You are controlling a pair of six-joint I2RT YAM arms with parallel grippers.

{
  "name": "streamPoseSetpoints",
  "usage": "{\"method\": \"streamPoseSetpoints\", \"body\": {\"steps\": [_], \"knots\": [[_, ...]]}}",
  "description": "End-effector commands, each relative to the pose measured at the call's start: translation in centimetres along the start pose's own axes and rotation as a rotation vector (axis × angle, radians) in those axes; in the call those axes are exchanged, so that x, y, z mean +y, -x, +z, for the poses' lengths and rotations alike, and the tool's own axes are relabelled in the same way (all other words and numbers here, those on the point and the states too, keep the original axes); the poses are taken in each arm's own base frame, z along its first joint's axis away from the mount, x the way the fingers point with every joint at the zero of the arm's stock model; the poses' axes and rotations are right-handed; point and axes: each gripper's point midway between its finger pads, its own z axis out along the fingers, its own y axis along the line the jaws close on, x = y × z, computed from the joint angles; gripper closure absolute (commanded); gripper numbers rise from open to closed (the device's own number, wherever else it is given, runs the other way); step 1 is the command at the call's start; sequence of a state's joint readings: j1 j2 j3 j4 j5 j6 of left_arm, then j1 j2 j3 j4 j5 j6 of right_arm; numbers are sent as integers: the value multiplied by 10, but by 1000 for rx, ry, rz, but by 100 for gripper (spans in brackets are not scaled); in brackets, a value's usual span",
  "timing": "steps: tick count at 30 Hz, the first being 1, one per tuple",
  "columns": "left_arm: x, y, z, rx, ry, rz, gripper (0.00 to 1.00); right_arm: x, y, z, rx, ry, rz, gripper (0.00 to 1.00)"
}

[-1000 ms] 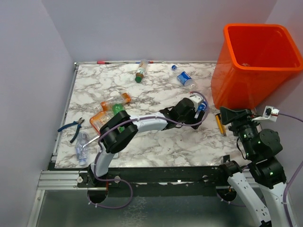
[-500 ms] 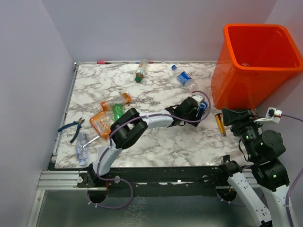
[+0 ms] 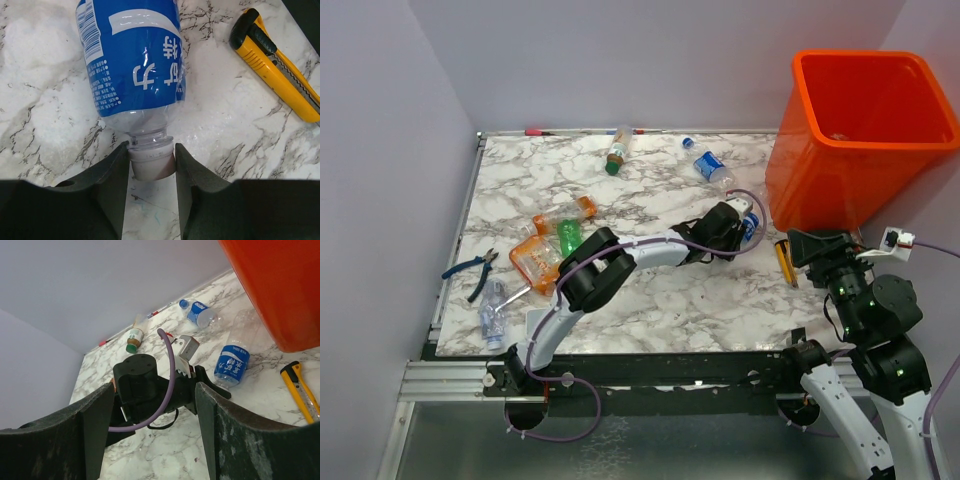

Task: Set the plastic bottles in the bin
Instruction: Pick up the plastic bottle at the center of the board.

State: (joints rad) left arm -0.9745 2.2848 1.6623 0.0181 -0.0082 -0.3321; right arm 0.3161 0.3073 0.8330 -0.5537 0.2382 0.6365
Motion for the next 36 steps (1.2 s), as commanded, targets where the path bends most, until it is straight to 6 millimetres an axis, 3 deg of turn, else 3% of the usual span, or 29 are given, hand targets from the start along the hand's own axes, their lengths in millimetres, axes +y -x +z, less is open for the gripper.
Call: {"method": "streamPoseSetpoints", "body": {"steps": [1,4,7,10,13,17,21,24,29,32,36], "knots": [[0,1,5,0,-7,21,83,-3,-4,-3,19,-12,2,30],[0,4,-6,-17,-11,35,100,-3,-4,-4,23,-10,-3,30],[0,21,-42,-80,-7,56,100,-2,-8,-3,37,-2,-10,30],[7,30,-96,-144,24,93,100,9,-12,-1,71,55,-44,28],[21,24,-157,-187,68,143,100,31,-15,5,127,153,-93,25],[30,32,-236,-311,90,204,100,63,-22,19,215,277,-122,16],[35,37,-299,-442,88,317,100,93,-43,33,326,422,-76,4],[44,40,-334,-511,135,419,100,114,-43,40,352,502,-25,0],[62,43,-370,-635,225,401,100,146,-42,38,364,668,131,0],[52,47,-374,-699,162,318,100,160,-44,40,363,774,250,0],[35,54,-367,-696,76,255,100,172,-43,51,345,784,257,0]]}}
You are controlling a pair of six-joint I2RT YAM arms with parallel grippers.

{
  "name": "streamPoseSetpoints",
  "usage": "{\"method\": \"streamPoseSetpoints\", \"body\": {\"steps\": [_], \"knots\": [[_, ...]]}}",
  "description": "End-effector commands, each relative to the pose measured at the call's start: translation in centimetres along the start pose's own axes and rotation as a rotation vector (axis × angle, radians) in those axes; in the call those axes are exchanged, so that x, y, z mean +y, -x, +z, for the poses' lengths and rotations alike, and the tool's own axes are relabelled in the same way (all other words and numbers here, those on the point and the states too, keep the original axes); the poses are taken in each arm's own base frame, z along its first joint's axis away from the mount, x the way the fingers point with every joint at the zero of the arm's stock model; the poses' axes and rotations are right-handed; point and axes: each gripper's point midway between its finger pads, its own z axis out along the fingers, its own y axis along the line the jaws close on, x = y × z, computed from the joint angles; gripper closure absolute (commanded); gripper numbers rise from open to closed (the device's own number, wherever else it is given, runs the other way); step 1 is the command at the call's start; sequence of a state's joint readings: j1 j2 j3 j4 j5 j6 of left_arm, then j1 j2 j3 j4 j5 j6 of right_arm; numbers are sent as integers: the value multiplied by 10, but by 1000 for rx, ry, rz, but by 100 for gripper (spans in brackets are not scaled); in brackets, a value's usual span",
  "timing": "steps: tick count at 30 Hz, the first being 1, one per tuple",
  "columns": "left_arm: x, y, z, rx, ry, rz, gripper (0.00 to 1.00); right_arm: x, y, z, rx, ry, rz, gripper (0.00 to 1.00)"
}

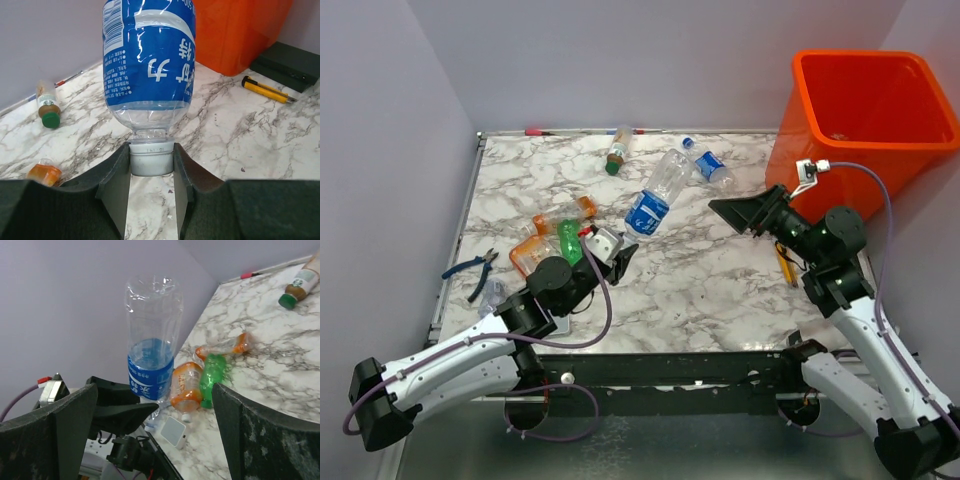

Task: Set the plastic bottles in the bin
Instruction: Pick up the plastic bottle at the center of the board.

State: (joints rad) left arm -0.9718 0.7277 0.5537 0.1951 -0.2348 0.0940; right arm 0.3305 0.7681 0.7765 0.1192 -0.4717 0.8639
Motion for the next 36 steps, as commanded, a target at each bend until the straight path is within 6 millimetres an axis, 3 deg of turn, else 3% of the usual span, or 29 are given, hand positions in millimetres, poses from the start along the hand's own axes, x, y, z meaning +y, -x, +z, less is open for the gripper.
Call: {"method": "streamPoseSetpoints", "body": {"steps": [1,8,18,26,29,32,33,36], "knots": [[-14,18,10,-48,-47,-116,100,37,11,15,-21,156,13,0],[-24,26,12,-53,-81,-213,100,33,3,49,17,80,-5,0],[-27,26,6,-62,-103,-236,100,1,0,85,-8,-60,65,1],[-32,25,7,-54,-130,-226,100,16,-5,110,21,3,64,1],[-32,24,7,-53,-130,-221,100,23,-11,118,66,53,66,12],[-29,26,6,-61,-115,-222,100,25,-17,117,95,74,55,41],[-27,27,5,-65,-106,-227,93,26,-17,115,96,78,41,49],[-21,30,1,-69,-76,-250,27,30,-12,104,86,86,-79,61]]}}
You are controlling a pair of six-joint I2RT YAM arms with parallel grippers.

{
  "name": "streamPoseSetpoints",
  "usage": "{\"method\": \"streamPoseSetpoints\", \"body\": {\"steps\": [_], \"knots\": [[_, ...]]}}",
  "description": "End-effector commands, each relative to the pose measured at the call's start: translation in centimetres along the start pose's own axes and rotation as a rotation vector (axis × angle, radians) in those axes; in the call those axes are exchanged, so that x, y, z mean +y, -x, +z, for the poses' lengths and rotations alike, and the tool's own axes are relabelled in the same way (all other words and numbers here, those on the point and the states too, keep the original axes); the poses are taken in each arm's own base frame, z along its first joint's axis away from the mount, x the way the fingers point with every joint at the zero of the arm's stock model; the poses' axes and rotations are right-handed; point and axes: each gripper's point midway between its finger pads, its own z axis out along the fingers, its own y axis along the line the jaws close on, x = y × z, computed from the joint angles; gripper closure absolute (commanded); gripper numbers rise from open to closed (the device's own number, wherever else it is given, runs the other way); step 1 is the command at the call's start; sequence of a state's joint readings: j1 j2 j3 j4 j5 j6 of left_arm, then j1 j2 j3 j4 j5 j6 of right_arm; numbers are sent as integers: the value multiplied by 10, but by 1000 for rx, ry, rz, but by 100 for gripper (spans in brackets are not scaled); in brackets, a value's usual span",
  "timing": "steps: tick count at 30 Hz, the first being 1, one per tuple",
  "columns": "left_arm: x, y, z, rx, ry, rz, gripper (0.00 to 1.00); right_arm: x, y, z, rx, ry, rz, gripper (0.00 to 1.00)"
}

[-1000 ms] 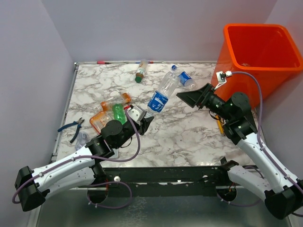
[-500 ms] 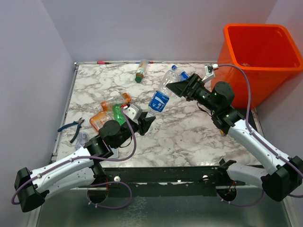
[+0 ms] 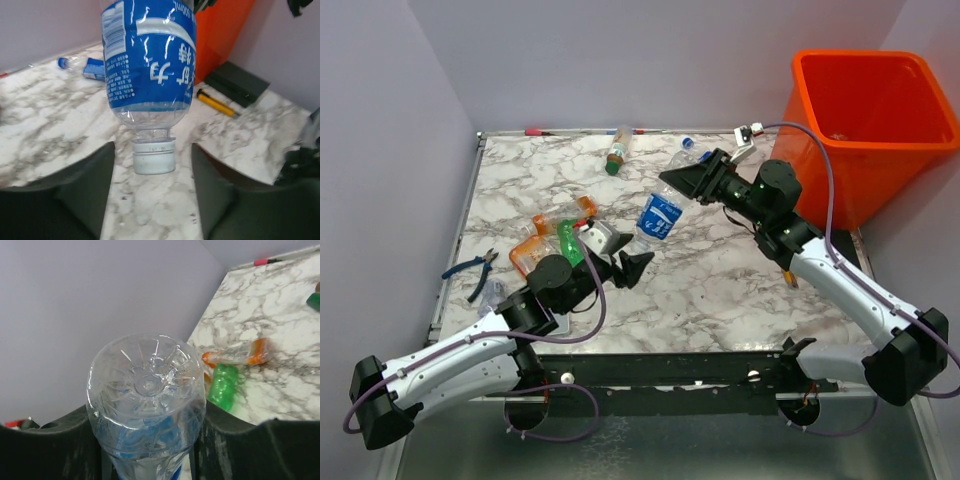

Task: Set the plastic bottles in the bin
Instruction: Pick up the plastic bottle at the center of the board.

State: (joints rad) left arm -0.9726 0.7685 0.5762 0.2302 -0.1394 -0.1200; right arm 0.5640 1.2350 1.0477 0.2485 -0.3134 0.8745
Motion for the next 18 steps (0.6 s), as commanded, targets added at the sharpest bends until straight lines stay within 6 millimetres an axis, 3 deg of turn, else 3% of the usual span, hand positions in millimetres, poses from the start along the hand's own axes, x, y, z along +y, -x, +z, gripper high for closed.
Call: {"method": "streamPoseSetpoints", "body": {"steps": [1,2,6,12,14,18], "knots": [[2,24,-8,-63,24,-47,6,27,8,-18,-9,82,-202,63],[3,27,-10,-68,31,-64,2,33,12,-25,-20,102,-277,65],[-7,45,-18,-64,11,-201,1,56,32,-59,-162,108,-670,72],[-63,55,-17,-5,-245,-490,1,88,60,-105,-447,120,-1257,82],[-77,67,-18,-42,-331,-573,1,99,58,-114,-477,133,-1401,84],[-78,88,-15,-66,-371,-678,1,98,36,-121,-465,116,-1655,85]]}}
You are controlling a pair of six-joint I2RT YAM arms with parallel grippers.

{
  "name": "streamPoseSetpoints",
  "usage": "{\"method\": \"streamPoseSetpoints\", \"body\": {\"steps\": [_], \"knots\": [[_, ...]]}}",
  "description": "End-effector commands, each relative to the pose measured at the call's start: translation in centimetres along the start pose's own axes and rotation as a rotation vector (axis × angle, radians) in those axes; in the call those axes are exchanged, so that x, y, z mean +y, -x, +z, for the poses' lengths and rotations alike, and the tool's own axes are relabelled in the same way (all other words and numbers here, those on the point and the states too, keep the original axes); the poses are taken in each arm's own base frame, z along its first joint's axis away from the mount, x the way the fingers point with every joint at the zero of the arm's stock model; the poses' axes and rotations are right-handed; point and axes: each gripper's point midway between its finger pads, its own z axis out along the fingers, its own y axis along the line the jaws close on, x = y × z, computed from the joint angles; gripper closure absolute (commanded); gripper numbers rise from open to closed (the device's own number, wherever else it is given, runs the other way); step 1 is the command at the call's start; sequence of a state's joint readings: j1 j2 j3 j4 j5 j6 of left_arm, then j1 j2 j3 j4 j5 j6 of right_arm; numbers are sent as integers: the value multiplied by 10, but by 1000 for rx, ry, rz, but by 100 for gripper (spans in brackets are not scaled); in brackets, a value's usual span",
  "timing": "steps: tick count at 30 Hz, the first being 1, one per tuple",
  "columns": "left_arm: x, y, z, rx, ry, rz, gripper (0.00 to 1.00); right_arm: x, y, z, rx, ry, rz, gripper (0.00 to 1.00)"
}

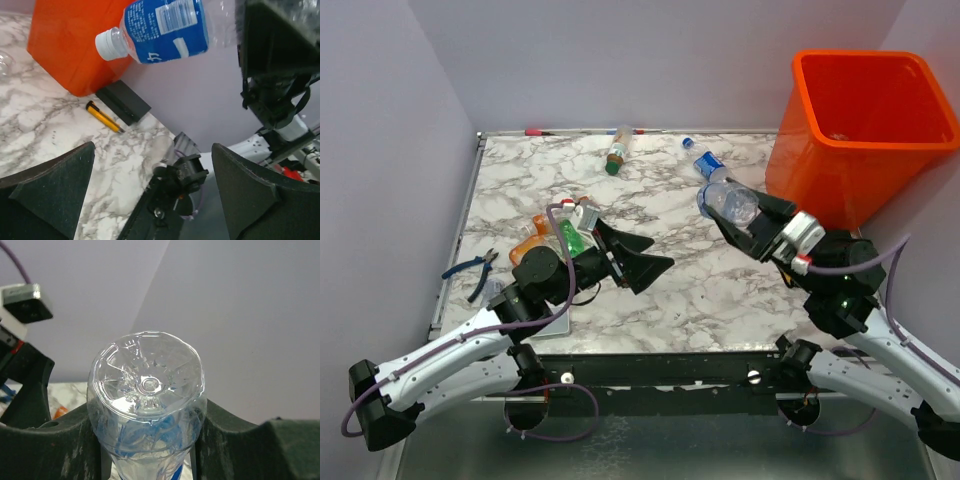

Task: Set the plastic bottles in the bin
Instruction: Pick up the plastic bottle at the center of the board.

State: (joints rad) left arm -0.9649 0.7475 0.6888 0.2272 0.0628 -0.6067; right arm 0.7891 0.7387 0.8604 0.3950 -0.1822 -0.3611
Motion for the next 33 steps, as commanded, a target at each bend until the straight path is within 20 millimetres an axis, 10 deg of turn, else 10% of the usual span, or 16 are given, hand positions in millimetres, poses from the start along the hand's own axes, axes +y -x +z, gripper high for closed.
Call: {"method": "streamPoseSetpoints", "body": {"steps": [1,8,13,33], "knots": [[-29,19,6,-3,-147,-221,1,14,-22,-14,51,36,-464,85],[-4,42,31,28,-194,-549,1,61,-43,-45,98,135,-800,86],[5,16,46,157,-247,-651,1,83,-59,-51,153,302,-898,91],[-43,-29,60,464,-552,-637,4,171,-75,-55,98,703,-1018,91]]}}
